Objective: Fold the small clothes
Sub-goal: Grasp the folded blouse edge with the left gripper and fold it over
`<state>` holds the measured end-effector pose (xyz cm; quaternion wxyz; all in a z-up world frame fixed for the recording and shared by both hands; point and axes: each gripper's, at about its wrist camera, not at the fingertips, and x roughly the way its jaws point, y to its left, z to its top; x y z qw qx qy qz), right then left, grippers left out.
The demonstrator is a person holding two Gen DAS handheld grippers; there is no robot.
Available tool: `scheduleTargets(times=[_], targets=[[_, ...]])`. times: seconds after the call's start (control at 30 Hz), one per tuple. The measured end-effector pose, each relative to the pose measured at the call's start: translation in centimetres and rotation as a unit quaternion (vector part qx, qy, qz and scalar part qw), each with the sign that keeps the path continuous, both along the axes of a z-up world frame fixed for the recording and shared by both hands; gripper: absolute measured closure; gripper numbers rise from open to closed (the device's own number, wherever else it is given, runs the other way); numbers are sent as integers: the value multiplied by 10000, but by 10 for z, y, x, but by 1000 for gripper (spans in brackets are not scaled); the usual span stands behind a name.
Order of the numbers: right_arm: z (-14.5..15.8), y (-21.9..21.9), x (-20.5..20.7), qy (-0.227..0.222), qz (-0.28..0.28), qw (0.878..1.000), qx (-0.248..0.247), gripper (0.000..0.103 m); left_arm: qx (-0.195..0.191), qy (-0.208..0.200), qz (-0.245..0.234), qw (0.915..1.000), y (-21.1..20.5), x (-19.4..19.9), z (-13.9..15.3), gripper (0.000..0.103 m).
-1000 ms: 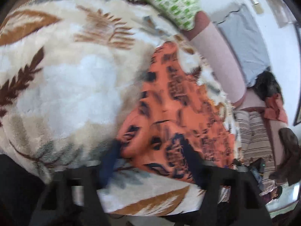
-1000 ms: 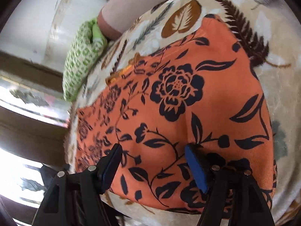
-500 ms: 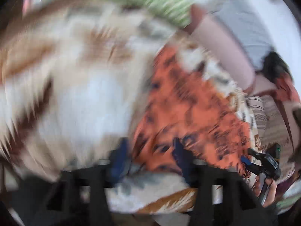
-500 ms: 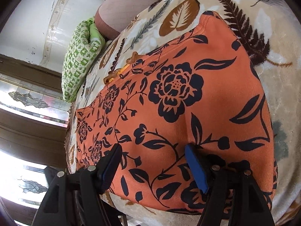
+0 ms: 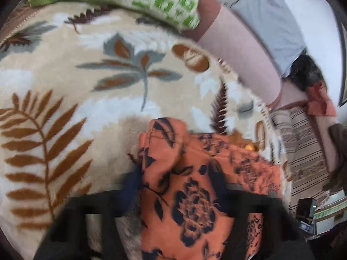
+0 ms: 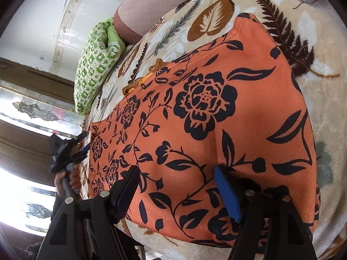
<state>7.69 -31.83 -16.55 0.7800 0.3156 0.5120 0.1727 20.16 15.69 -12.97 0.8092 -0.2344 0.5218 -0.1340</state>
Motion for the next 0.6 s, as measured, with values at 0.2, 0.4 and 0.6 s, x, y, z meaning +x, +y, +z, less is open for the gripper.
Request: scheduleTargets(times=[0.2,0.4,0.6], targets=[[-1,0,1,-4,33,10000,8,28,233,-292,160,9992,-1,-12,-2,90],[3,4,1,40,62,10000,-52,25,730,-506,216,9958,-6,-15,26,74],[40,-2,15,-368,114,9991,160,25,957,-1344,-15,9863,-14,-79,80,46]])
